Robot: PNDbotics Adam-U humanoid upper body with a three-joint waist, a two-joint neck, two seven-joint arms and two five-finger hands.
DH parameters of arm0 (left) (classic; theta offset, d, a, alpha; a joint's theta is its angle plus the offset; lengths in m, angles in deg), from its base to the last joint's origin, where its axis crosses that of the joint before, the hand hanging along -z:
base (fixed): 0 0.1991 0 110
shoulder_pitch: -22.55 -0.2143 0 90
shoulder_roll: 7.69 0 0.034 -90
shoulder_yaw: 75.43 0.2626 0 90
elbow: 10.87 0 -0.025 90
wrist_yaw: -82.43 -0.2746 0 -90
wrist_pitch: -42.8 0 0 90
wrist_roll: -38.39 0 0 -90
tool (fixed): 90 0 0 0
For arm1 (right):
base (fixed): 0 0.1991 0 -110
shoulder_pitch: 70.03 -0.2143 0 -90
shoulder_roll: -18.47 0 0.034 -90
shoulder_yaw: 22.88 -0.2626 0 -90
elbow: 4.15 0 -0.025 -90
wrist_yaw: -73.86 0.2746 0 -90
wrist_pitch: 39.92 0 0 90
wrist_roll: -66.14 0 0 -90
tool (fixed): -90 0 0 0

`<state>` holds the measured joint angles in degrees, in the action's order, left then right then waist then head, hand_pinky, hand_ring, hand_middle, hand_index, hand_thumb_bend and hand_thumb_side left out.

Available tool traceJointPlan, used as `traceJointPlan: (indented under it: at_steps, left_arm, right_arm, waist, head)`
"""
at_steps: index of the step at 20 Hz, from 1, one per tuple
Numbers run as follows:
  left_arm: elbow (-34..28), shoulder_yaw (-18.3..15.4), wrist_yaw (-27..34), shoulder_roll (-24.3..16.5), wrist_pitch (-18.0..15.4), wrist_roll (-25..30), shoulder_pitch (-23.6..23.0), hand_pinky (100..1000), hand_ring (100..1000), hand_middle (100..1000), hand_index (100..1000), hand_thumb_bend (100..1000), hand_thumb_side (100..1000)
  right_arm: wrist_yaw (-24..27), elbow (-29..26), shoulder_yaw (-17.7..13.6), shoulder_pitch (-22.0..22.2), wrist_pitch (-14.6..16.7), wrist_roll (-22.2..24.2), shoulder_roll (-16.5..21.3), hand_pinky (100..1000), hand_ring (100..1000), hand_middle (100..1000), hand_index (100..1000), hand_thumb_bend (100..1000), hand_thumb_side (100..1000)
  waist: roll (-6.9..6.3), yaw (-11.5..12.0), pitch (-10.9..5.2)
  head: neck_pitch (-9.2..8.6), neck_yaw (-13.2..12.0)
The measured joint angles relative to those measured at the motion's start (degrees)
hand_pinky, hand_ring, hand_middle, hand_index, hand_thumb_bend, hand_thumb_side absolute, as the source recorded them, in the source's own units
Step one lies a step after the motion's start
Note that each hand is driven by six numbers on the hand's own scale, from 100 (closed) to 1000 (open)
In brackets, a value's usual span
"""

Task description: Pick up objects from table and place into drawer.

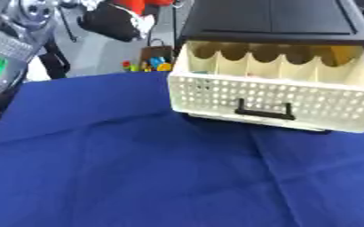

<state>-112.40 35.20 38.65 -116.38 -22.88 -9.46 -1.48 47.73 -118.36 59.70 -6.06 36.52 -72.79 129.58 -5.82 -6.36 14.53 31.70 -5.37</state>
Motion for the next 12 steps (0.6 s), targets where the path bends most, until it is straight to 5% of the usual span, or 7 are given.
traceJointPlan:
  at_steps: [12]
  left_arm:
    - [5.73,2.57,0.09,5.82,-0.24,-1.04,3.23,230,443,416,527,100,419]
  right_arm:
    - [0.10,0.00,0.37,-0.89,0.02,0.41,-0.03,280,409,372,640,100,854]
  waist:
    - [-0.55,-1.12,-0.02]
  head:
    - [-0.03,-0.57]
